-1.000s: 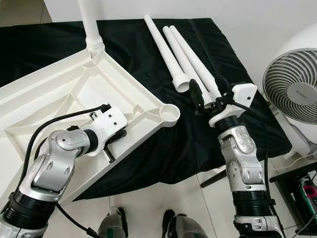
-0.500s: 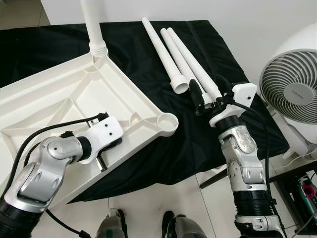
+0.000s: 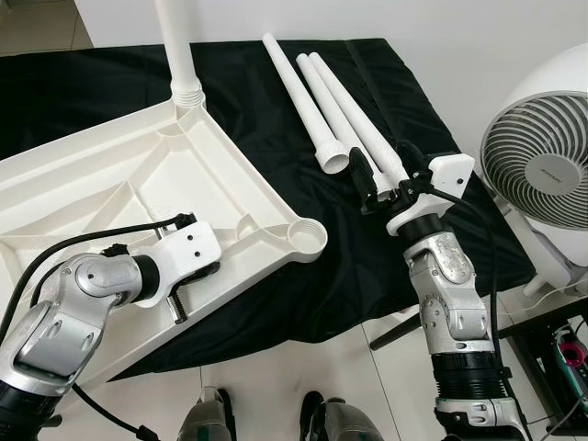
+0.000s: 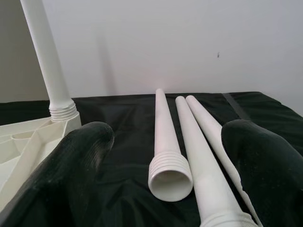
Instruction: Building children table
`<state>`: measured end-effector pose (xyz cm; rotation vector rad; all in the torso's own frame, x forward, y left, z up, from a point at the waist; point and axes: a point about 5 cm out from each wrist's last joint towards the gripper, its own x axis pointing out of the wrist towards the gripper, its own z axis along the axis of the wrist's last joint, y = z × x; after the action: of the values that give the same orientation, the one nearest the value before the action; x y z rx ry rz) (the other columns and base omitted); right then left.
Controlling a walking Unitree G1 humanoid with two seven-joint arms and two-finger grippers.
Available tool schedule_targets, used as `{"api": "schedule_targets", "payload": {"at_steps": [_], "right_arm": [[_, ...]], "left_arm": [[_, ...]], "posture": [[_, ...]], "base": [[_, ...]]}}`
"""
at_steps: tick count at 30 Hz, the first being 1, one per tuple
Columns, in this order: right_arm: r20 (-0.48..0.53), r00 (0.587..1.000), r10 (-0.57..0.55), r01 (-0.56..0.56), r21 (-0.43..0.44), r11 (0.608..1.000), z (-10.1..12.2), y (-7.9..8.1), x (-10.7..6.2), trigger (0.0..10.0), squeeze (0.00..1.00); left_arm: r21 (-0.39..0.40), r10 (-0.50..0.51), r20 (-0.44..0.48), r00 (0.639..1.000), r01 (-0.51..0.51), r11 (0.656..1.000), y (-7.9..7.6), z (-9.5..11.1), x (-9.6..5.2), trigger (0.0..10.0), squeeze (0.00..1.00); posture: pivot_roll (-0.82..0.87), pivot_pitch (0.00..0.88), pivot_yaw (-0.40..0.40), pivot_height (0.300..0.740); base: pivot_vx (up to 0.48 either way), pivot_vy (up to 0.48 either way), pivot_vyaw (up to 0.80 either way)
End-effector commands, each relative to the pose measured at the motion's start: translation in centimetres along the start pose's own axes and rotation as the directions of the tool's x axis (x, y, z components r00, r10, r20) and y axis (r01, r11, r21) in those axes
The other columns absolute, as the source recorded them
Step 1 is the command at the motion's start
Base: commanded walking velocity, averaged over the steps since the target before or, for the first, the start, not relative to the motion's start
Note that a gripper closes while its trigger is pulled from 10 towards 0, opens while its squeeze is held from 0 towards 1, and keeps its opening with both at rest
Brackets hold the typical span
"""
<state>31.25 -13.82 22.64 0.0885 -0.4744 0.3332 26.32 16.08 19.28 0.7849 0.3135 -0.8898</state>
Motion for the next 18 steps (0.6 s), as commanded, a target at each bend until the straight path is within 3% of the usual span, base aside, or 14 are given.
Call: {"api": "schedule_targets", "payload": {"at_steps": [1, 2, 3, 5, 8, 9, 11, 12, 13, 17, 18], "right_arm": [[-0.005, 1.000, 0.004, -0.004, 0.002, 1.000, -0.1, 0.0, 0.0, 10.0, 0.00], [-0.005, 1.000, 0.004, -0.004, 0.002, 1.000, -0.1, 0.0, 0.0, 10.0, 0.00], [-0.007, 1.000, 0.004, -0.004, 0.001, 1.000, -0.1, -0.1, 0.0, 10.0, 0.00], [-0.008, 1.000, 0.003, -0.003, 0.001, 1.000, -0.1, -0.2, 0.0, 10.0, 0.00], [-0.009, 1.000, 0.003, -0.003, 0.004, 1.000, -0.2, -0.3, 0.0, 10.0, 0.00], [-0.009, 1.000, 0.003, -0.003, 0.004, 1.000, -0.2, -0.3, 0.0, 10.0, 0.00], [-0.009, 1.000, 0.001, -0.001, 0.008, 1.000, -0.2, -0.3, 0.0, 10.0, 0.04], [-0.009, 1.000, -0.001, 0.001, 0.011, 1.000, -0.1, -0.4, 0.0, 10.0, 0.34], [-0.006, 1.000, -0.003, 0.003, 0.017, 1.000, -0.1, -0.4, 0.1, 10.0, 1.00], [-0.002, 1.000, -0.008, 0.008, 0.015, 1.000, 0.0, -0.6, 0.3, 10.0, 1.00], [-0.011, 1.000, -0.020, 0.020, -0.005, 1.000, 0.0, -0.9, 0.7, 10.0, 1.00]], "left_arm": [[-0.005, -0.116, 0.016, 0.993, 0.116, 0.993, -0.8, 0.2, 0.0, 10.0, 1.00], [-0.005, -0.116, 0.016, 0.993, 0.116, 0.993, -0.8, 0.2, 0.0, 10.0, 1.00], [0.016, -0.138, 0.046, 0.989, 0.137, 0.990, -0.7, 0.7, -0.2, 10.0, 0.00], [0.026, -0.147, 0.060, 0.987, 0.146, 0.989, -0.6, 1.0, -0.3, 10.0, 0.00], [-0.021, -0.179, 0.184, 0.967, 0.186, 0.982, -0.1, 2.6, -1.0, 10.0, 0.00], [-0.021, -0.179, 0.184, 0.967, 0.186, 0.982, -0.1, 2.6, -1.0, 10.0, 0.00], [-0.035, -0.175, 0.220, 0.960, 0.187, 0.982, 0.2, 3.1, -1.1, 10.0, 0.00], [-0.039, -0.167, 0.251, 0.953, 0.183, 0.982, 0.5, 3.6, -1.3, 10.0, 0.00], [-0.073, -0.129, 0.308, 0.942, 0.159, 0.985, 1.3, 4.4, -1.3, 10.0, 0.00], [-0.124, -0.048, 0.382, 0.923, 0.102, 0.987, 2.7, 5.4, -1.1, 10.0, 0.00], [-0.161, 0.063, 0.390, 0.919, 0.001, 0.987, 3.8, 5.6, -0.2, 10.0, 0.00]], "posture": [[0.13, 0.177, -0.043, 0.740], [0.13, 0.177, -0.043, 0.740], [0.13, 0.176, -0.045, 0.740], [0.13, 0.176, -0.045, 0.740], [0.12, 0.176, -0.046, 0.740], [0.12, 0.176, -0.046, 0.740], [0.12, 0.175, -0.048, 0.740], [0.12, 0.175, -0.049, 0.740], [0.12, 0.174, -0.050, 0.740], [0.12, 0.176, -0.055, 0.740], [0.12, 0.176, -0.055, 0.740]], "base": [[0.000, 0.000, 0.00], [0.000, 0.000, 0.00], [0.000, 0.000, 0.00], [0.000, 0.000, 0.00], [0.000, 0.000, 0.00], [0.000, 0.000, 0.00], [0.000, 0.000, 0.00], [0.000, 0.000, 0.00], [0.000, 0.000, 0.00], [0.000, 0.000, 0.00], [0.000, 0.000, 0.00]]}}
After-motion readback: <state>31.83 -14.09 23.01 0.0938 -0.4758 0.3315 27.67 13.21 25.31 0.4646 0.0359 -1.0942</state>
